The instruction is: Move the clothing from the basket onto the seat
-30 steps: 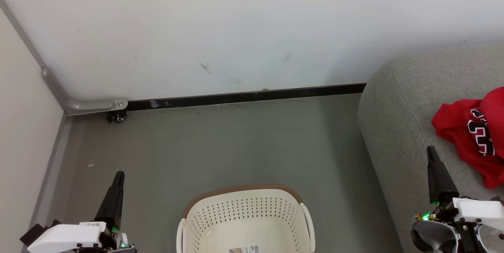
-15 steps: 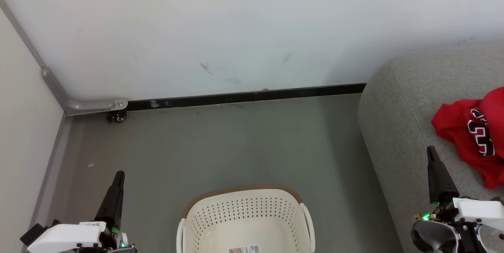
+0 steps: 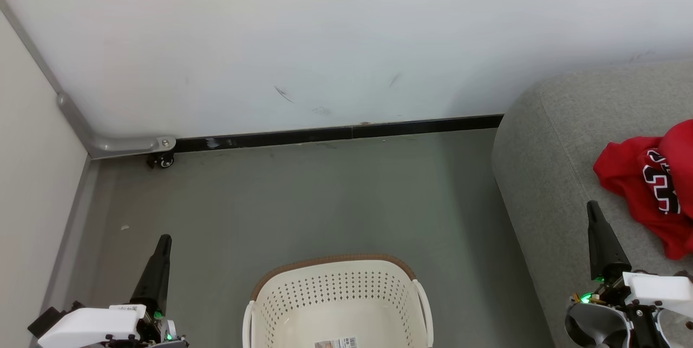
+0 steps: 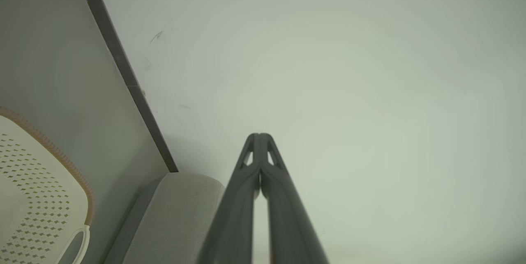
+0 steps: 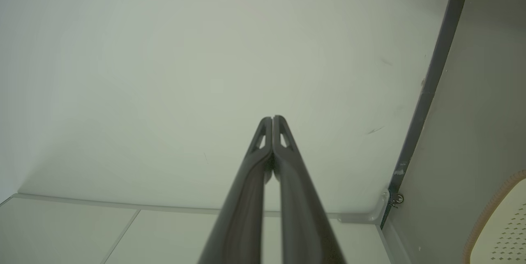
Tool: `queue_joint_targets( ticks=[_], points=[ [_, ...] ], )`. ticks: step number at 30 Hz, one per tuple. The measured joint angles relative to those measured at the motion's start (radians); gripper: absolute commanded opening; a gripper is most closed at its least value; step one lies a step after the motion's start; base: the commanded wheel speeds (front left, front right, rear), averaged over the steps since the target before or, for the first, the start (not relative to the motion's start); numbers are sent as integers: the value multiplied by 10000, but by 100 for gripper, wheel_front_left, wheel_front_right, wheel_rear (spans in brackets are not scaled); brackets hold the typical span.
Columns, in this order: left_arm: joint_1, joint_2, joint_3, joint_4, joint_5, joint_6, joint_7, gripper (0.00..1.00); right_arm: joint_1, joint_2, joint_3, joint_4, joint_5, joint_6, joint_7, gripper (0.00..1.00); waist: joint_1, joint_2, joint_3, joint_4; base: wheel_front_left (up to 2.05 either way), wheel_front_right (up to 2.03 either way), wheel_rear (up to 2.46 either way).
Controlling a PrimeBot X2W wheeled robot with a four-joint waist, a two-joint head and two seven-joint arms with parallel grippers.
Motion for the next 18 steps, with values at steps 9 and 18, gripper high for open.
queue_joint_targets(
  ticks=[9, 18],
  points=[
    [0, 0, -2, -2, 0, 0, -2, 0, 0, 0, -4, 0, 0, 0, 0, 0, 0, 0, 0, 0, 0, 0, 0],
    [0, 0, -6, -4, 0, 0, -2, 0, 0, 0, -6, 0, 0, 0, 0, 0, 0, 0, 0, 0, 0, 0, 0]
  ],
)
